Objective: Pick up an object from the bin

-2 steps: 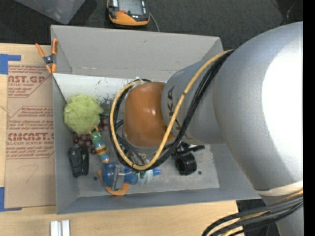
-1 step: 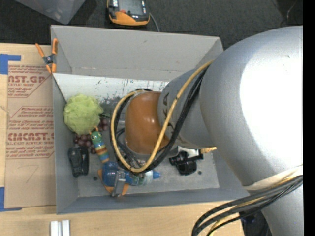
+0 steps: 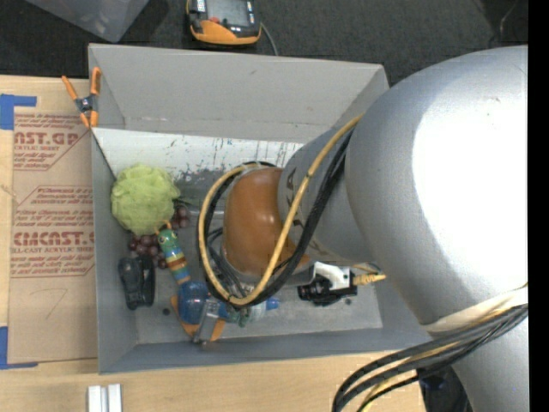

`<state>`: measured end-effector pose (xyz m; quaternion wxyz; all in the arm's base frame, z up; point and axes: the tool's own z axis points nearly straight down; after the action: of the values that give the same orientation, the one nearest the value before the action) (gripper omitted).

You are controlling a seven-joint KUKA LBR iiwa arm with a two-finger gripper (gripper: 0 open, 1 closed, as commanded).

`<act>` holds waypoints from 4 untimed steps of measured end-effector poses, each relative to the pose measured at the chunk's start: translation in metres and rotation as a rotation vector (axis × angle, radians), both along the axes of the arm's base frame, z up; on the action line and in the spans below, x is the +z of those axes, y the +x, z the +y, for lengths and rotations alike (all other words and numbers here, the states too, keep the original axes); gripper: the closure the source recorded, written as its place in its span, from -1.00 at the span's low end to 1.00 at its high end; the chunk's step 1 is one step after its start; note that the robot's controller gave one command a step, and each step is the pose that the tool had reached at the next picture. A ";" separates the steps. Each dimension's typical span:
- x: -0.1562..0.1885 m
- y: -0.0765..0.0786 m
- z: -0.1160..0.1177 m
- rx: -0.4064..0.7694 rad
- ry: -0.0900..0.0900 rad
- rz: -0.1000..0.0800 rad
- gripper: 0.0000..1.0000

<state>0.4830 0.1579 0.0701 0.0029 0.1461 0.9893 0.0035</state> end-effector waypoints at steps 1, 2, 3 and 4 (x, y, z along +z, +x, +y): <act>0.010 0.011 0.007 0.105 -0.003 -0.002 1.00; 0.010 0.011 0.007 0.105 -0.003 -0.002 1.00; 0.021 0.011 0.007 0.104 -0.003 0.000 1.00; 0.040 0.010 0.007 0.104 -0.003 0.002 1.00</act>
Offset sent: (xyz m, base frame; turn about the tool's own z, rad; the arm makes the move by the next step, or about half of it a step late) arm 0.0000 0.0000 0.0000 0.0000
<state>0.4933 0.1649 0.1100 0.0019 0.0943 0.9955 0.0020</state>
